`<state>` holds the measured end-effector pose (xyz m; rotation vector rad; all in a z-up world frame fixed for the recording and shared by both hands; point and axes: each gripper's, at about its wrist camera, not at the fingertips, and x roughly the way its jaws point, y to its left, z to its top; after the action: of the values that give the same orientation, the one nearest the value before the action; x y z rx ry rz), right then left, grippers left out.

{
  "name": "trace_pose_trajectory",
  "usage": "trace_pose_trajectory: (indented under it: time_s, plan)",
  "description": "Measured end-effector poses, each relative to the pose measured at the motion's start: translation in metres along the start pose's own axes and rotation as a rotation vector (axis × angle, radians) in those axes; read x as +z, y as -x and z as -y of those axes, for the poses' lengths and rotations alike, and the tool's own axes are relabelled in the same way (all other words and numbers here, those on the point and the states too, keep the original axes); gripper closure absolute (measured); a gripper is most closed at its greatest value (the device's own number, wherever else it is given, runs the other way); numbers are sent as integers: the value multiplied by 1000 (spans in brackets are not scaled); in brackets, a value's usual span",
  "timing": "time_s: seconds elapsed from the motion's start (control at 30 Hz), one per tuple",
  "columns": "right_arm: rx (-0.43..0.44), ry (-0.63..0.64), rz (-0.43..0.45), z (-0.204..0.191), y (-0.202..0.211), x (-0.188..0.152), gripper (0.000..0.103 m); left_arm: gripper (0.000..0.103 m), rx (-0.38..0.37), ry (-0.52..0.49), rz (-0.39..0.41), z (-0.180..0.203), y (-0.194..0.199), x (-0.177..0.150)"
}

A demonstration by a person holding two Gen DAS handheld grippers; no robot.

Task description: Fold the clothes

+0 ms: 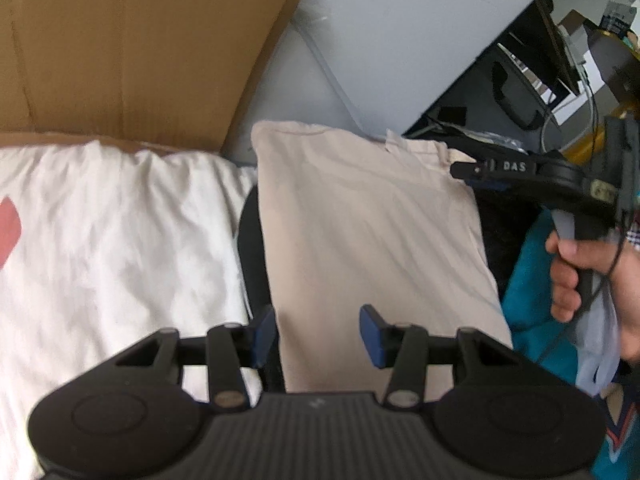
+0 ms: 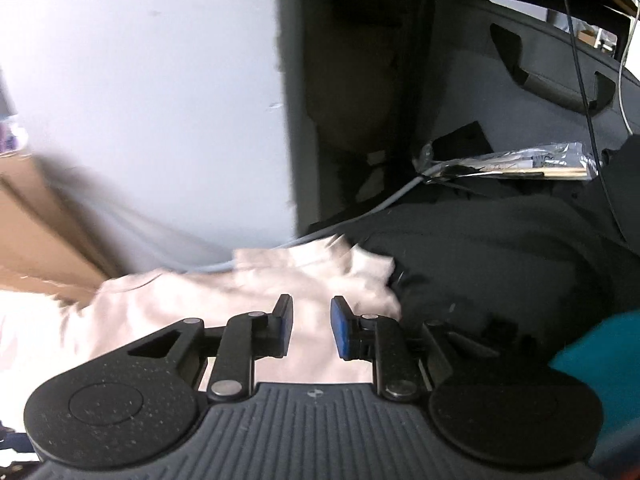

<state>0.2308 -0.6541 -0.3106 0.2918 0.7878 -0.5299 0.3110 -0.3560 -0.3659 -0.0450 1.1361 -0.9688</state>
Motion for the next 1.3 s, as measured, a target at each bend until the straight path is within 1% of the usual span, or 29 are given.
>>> trace_pose_trajectory:
  time_s: [0.13,0.27,0.33,0.4,0.47,0.5,0.57,0.6,0.63,0.93,1.23,1.3]
  plan:
    - [65,29,6,-8,14,-25,76,56,-19,3,-37,2,-2,-18]
    - [88,93,2,-23,29,-56,76,57,-21,22,-69,2,-6,-35]
    - [99,97,-8,-23,30,-67,76,65,-31,33,-76,1,-5,-41]
    - [102,92,-11,-23,35,-78,76,69,-41,46,-82,-1,-3,-46]
    - [106,86,-14,-23,39,-87,76,70,-51,55,-96,-3,-2,-50]
    - [107,86,-15,-22,39,-90,76,73,-54,58,-107,-3,-2,-53]
    - [106,88,-11,-23,41,-98,76,83,-60,60,-127,-4,-3,-57]
    - [105,89,-9,-23,43,-102,76,95,-59,53,-132,-5,-4,-59]
    - [105,84,-13,-23,44,-107,76,99,-52,45,-131,-6,-3,-61]
    - [51,62,-30,-5,57,-131,74,101,-56,54,-109,-19,12,-58]
    - [17,25,-109,18,69,-174,73,100,-52,57,-106,-22,11,-66]
    - [12,30,-117,18,74,-177,73,98,-33,50,-115,-20,14,-66]
